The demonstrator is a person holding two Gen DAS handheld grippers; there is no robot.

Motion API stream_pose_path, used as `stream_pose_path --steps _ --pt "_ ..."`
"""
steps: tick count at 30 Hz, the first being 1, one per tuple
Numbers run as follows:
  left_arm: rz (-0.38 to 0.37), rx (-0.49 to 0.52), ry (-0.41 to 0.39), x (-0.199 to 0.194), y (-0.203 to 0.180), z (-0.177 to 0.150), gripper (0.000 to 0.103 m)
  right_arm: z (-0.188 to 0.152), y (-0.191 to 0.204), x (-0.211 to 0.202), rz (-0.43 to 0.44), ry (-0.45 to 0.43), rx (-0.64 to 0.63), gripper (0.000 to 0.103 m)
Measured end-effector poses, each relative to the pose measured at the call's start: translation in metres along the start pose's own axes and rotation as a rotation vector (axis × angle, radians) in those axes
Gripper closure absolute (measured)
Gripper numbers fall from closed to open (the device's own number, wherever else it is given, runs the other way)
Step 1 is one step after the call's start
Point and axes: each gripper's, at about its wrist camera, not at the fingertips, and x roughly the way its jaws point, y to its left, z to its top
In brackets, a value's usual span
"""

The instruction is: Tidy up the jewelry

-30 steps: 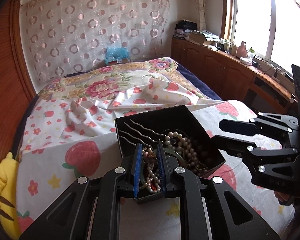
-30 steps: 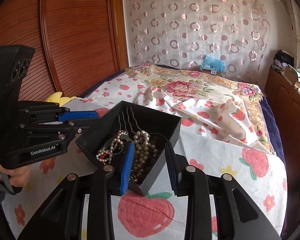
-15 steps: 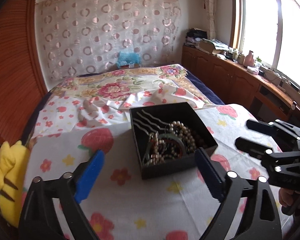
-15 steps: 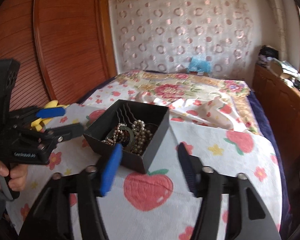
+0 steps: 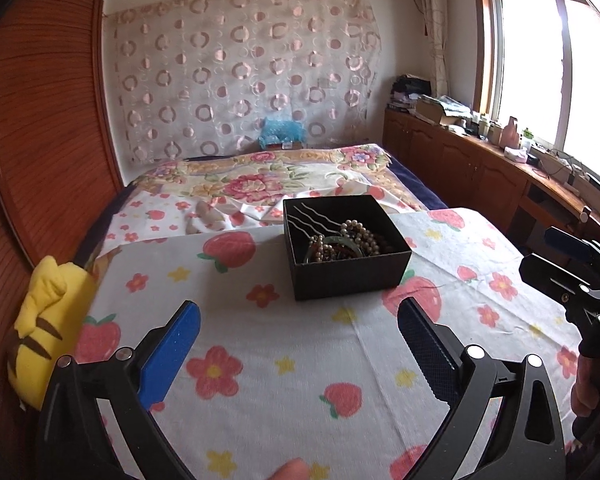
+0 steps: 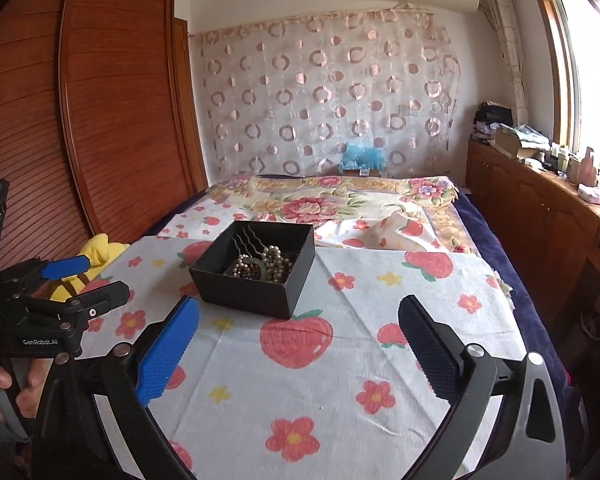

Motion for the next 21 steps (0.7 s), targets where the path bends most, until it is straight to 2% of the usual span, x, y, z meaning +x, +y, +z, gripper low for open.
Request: stream_pose_path --steps 21 --pt "0.011 -0.021 -0.021 -0.013 0.000 -0.014 0.008 -0.013 0.003 -0.008 -0.022 -0.006 0.020 0.003"
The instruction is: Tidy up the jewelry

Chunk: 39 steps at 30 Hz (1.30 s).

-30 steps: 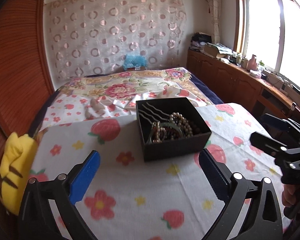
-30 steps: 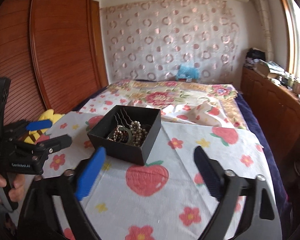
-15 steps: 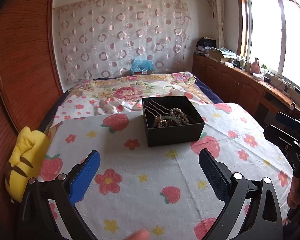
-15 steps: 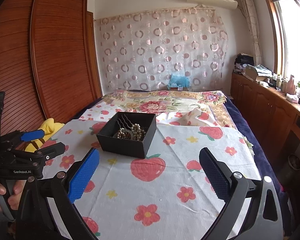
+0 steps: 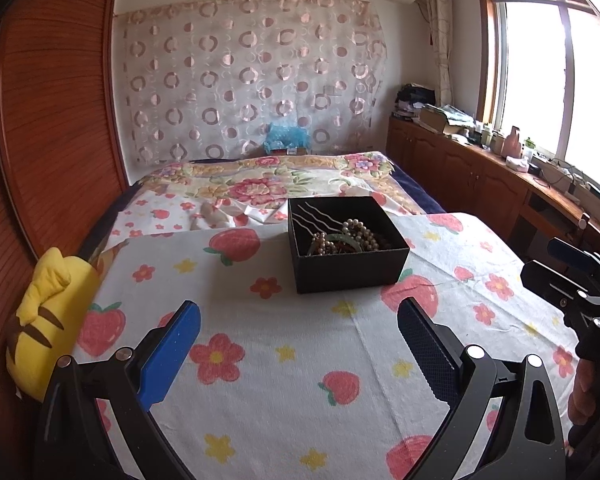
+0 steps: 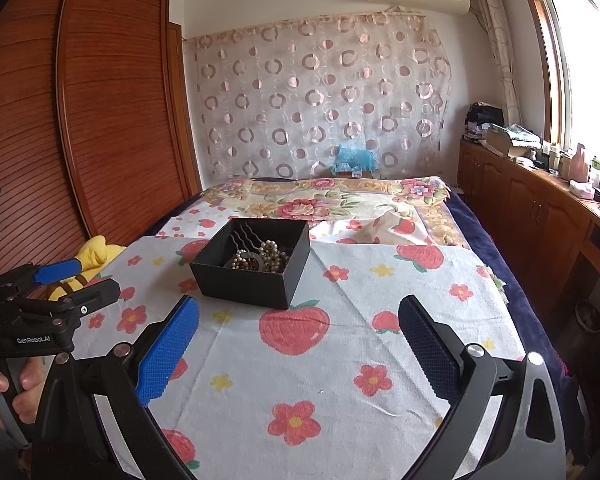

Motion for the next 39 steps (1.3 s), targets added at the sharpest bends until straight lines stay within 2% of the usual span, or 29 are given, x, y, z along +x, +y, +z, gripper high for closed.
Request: stream_pose_path --steps 20,39 --pt "0.007 0.008 -0.035 -0.013 -0.007 0.006 0.008 -0.001 0.000 0.000 -0.001 -0.001 0.000 0.002" --pt "0.004 0.006 -0.033 -0.013 -0.007 0.005 0.008 -0.002 0.000 0.001 0.001 0.000 0.003 0.002"
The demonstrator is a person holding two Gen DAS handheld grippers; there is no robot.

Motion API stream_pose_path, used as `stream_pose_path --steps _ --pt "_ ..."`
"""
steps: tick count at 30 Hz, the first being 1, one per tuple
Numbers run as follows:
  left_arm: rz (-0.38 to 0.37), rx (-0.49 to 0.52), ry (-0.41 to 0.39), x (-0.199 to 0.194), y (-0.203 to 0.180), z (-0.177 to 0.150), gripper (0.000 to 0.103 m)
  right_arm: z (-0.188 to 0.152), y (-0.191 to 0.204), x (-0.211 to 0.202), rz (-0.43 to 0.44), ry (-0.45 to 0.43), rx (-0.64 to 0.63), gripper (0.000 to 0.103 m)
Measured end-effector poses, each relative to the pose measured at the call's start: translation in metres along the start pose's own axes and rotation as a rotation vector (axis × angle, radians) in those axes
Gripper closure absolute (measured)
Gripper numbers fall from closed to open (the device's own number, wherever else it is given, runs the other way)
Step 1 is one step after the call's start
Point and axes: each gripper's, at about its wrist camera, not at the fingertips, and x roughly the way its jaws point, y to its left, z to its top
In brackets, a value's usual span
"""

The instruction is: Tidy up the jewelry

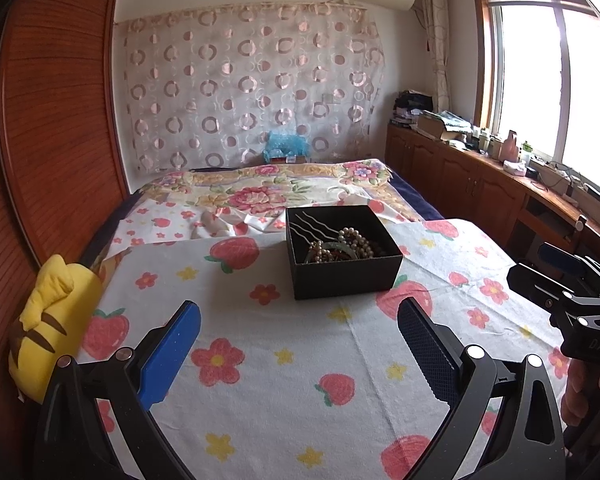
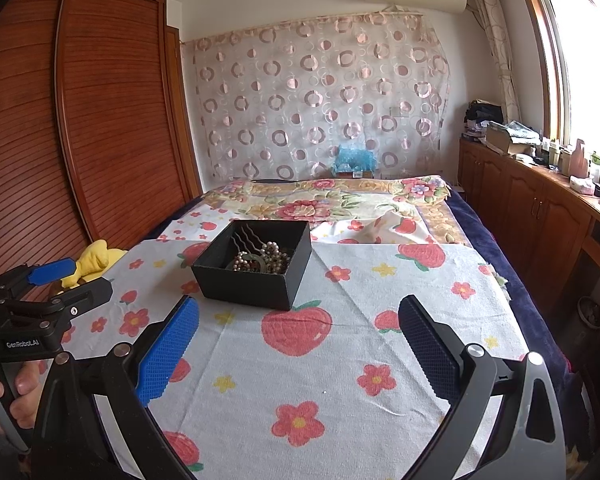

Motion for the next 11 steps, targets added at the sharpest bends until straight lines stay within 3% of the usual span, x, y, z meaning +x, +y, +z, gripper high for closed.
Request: stream_pose_path --steps 11 --pt "-0.001 -0.002 0.000 -0.0001 0.0008 -0.0004 0.008 0.0001 -0.0013 -0.0003 0.001 0.000 0.001 0.002"
